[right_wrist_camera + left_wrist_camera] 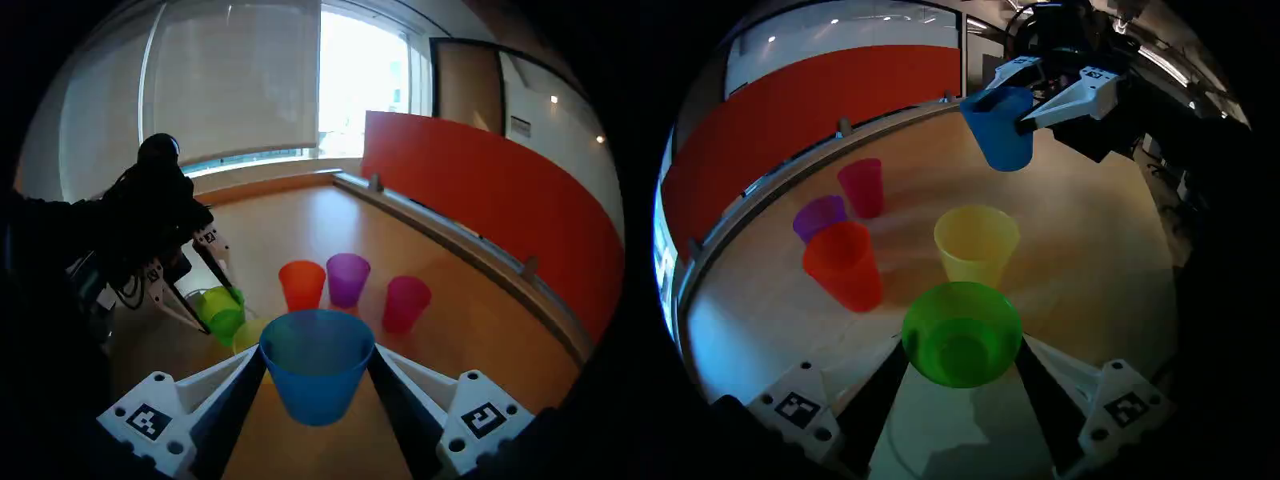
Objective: Pour water
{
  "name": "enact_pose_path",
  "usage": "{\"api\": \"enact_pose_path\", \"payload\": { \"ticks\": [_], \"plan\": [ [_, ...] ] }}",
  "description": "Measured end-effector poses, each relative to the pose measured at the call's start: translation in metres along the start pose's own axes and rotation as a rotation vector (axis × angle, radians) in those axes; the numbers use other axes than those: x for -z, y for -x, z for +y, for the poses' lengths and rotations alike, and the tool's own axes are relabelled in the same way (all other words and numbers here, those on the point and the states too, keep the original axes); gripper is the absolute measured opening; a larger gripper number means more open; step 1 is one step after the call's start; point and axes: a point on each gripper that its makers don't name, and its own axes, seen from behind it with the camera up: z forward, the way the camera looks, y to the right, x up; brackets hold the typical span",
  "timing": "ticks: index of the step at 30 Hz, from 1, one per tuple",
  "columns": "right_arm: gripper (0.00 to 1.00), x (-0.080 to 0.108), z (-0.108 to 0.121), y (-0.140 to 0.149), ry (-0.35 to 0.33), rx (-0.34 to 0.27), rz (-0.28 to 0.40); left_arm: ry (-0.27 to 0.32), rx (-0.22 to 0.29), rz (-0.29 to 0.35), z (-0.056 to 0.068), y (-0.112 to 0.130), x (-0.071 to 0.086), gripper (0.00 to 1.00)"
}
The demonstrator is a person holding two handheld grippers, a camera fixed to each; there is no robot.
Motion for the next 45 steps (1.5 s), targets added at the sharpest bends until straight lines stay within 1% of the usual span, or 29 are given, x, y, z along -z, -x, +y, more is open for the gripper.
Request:
{"api": "enact_pose_path", "payload": {
  "ticks": [3, 6, 11, 20, 29, 33, 41, 45],
  "plan": [
    [0.9, -0.001, 0.0, 0.001, -0.001, -0.002, -0.002, 0.008, -0.002, -0.006, 0.003, 0.0, 0.001, 0.99],
    [0.9, -0.002, -0.001, 0.004, -0.002, -0.002, -0.006, 0.009, -0.005, -0.014, 0.004, 0.001, 0.001, 0.99],
    [0.9, -0.006, -0.001, 0.009, -0.002, 0.001, -0.017, -0.003, -0.01, -0.023, 0.003, 0.003, 0.004, 0.99],
    [0.9, -0.018, 0.0, 0.032, -0.002, -0.008, -0.053, -0.015, 0.019, -0.024, 0.004, 0.01, 0.014, 1.0],
    [0.9, -0.033, 0.0, 0.056, -0.001, -0.027, -0.095, -0.039, 0.034, -0.021, 0.005, 0.019, 0.027, 0.99],
    [0.9, -0.039, -0.001, 0.063, -0.004, -0.038, -0.104, -0.054, 0.042, -0.01, 0.003, 0.02, 0.032, 0.99],
    [0.9, -0.046, 0.0, 0.075, -0.003, -0.05, -0.114, -0.069, 0.054, 0.011, 0.007, 0.019, 0.041, 1.0],
    [0.9, -0.048, -0.003, 0.077, -0.007, -0.046, -0.114, -0.075, 0.056, 0.015, 0.007, 0.019, 0.045, 1.0]
  ]
}}
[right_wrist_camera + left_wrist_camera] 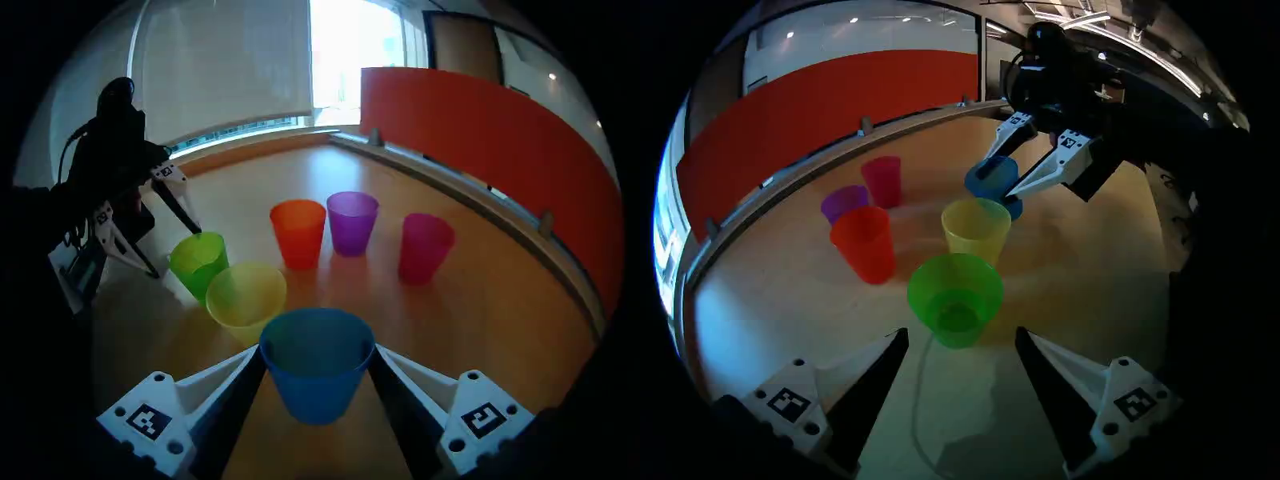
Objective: Pour water
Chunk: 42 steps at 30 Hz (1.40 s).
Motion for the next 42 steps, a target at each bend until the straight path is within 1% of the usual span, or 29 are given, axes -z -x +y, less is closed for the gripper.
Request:
{"api": "enact_pose_path", "payload": {
  "ticks": [11, 17, 20, 26, 32, 42],
  "plan": [
    [0.9, -0.004, 0.0, 0.008, 0.007, 0.003, 0.0, -0.021, 0.011, 0.013, -0.001, 0.0, 0.007, 0.99],
    [0.9, -0.005, 0.0, 0.012, 0.009, 0.003, 0.0, -0.026, 0.022, 0.016, -0.002, 0.001, 0.008, 1.0],
    [0.9, -0.005, -0.001, 0.013, 0.01, 0.0, 0.004, -0.026, 0.019, 0.016, 0.0, 0.0, 0.009, 0.99],
    [0.9, -0.003, -0.001, 0.015, 0.01, 0.001, 0.006, -0.024, 0.008, 0.015, 0.004, -0.001, 0.011, 1.0],
    [0.91, 0.002, 0.0, 0.018, 0.012, 0.001, 0.006, -0.026, 0.012, 0.015, 0.003, -0.002, 0.012, 1.0],
    [0.92, 0.009, -0.001, 0.026, 0.014, 0.006, -0.012, -0.017, 0.003, 0.006, 0.009, -0.001, 0.011, 1.0]
  ]
}}
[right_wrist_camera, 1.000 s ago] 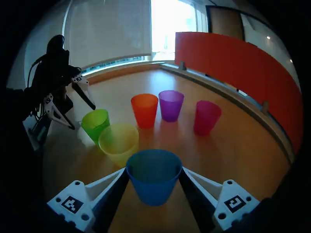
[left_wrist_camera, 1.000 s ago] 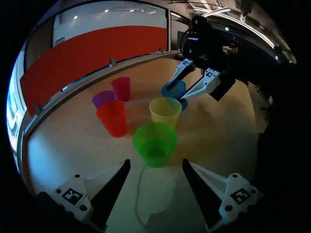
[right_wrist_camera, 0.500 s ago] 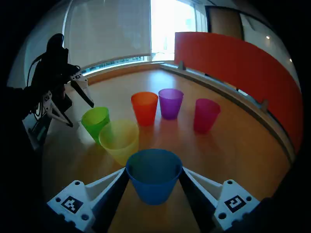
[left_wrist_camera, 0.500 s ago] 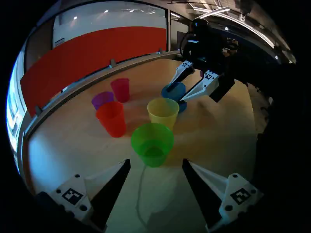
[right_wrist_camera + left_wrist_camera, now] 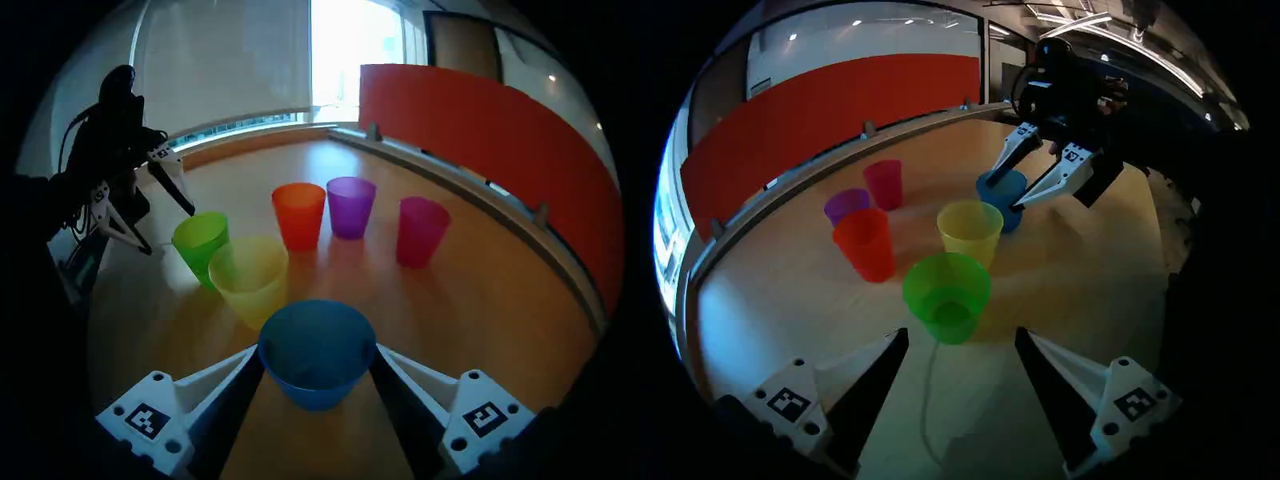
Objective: Pour water
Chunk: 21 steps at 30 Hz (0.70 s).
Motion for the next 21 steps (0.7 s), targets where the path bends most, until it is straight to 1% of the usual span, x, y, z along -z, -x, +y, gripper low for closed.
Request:
{"api": "enact_pose_path", "payload": {
  "ticks": [6, 13, 19, 21],
  "plan": [
    [0.92, 0.0035, 0.0016, 0.0035, 0.008, -0.007, -0.004, 0.003, 0.0, -0.004, 0.0021, 0.0014, -0.0013, 0.99],
    [0.92, 0.006, 0.0023, 0.0058, 0.012, -0.017, -0.007, 0.0, 0.003, -0.005, 0.0013, 0.0015, -0.0017, 1.0],
    [0.98, 0.009, 0.002, 0.0049, 0.017, -0.023, -0.003, -0.003, 0.005, -0.006, 0.0014, 0.0026, -0.0008, 1.0],
    [0.99, 0.0105, 0.0023, 0.0045, 0.019, -0.028, -0.001, -0.005, 0.006, -0.005, 0.0013, 0.0029, -0.0003, 1.0]
  ]
}}
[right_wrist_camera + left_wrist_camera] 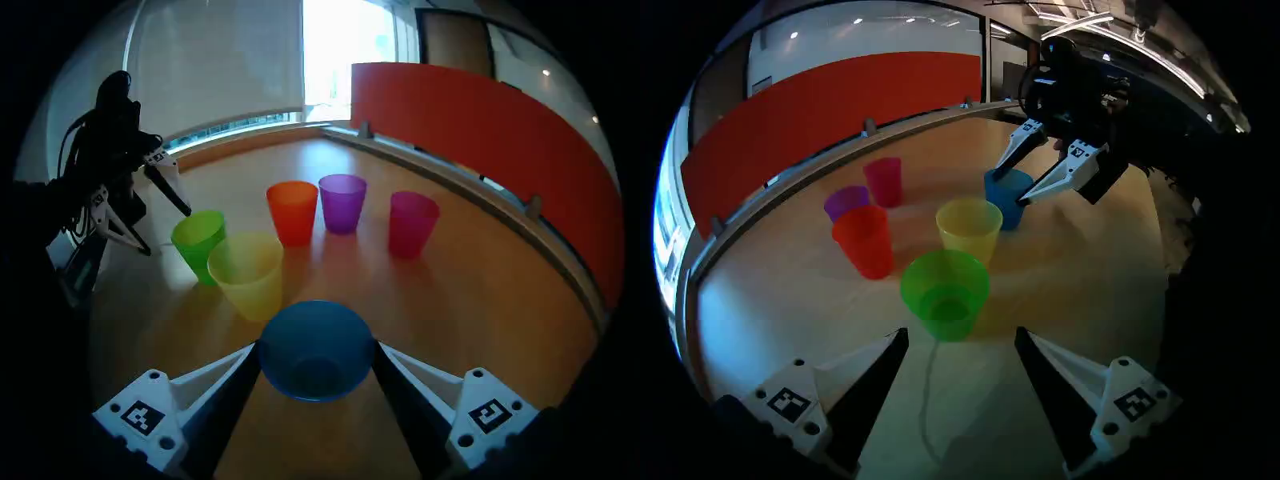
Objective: Pour water
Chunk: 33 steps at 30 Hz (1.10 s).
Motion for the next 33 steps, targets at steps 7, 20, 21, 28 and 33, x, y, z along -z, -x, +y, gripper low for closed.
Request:
{"api": "enact_pose_path", "payload": {
  "ticks": [7, 20, 21, 28, 33],
  "plan": [
    [0.99, 0.005, -0.001, 0.003, 0.009, 0.001, -0.002, -0.014, 0.008, 0.001, -0.003, 0.002, 0.003, 0.99],
    [0.99, 0.035, 0.001, 0.02, 0.068, -0.015, 0.005, -0.07, 0.045, 0.009, -0.014, 0.007, 0.014, 1.0],
    [0.99, 0.039, 0.001, 0.022, 0.073, -0.02, 0.008, -0.076, 0.049, 0.009, -0.015, 0.008, 0.015, 1.0],
    [0.99, 0.058, 0.001, 0.028, 0.115, -0.044, 0.032, -0.131, 0.081, 0.017, -0.024, 0.01, 0.022, 1.0],
    [0.99, 0.072, 0.001, 0.03, 0.154, -0.071, 0.065, -0.2, 0.116, 0.043, -0.038, 0.009, 0.03, 1.0]
  ]
}}
